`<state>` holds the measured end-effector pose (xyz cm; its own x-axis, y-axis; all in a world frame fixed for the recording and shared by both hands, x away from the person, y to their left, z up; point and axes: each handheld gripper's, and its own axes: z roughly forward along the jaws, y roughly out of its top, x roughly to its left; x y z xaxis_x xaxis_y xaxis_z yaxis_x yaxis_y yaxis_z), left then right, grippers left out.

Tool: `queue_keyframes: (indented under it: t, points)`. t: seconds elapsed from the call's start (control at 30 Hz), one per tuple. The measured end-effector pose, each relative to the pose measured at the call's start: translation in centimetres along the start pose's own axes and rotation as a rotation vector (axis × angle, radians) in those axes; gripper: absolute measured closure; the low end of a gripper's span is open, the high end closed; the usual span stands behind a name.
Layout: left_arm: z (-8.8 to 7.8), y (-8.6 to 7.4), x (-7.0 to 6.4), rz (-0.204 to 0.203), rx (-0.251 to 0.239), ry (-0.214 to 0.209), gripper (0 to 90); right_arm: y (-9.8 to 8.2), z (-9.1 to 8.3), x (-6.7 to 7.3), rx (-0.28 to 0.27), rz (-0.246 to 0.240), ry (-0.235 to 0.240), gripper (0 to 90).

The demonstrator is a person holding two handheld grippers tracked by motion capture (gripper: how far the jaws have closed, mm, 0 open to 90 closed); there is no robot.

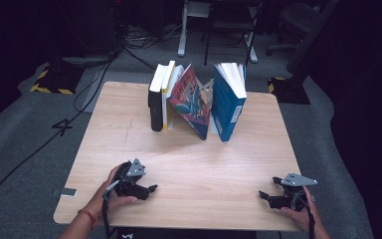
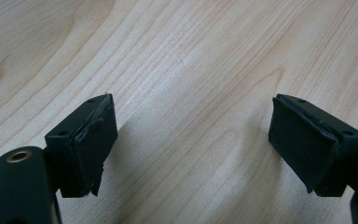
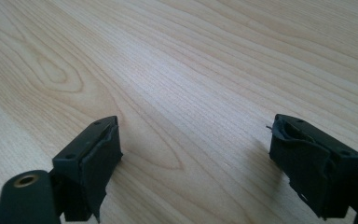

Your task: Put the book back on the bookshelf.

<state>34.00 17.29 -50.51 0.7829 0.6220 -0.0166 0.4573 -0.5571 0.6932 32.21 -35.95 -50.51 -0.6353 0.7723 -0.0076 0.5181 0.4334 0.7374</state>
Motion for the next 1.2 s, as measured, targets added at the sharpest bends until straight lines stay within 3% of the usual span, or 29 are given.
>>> queue_keyframes:
  t: [1.2]
  points:
    - [0.04, 0.07, 0.04, 0.001, 0.003, 0.001, 15.4, 0.34, 0.36, -0.21, 0.001, -0.006, 0.007, 16.4]
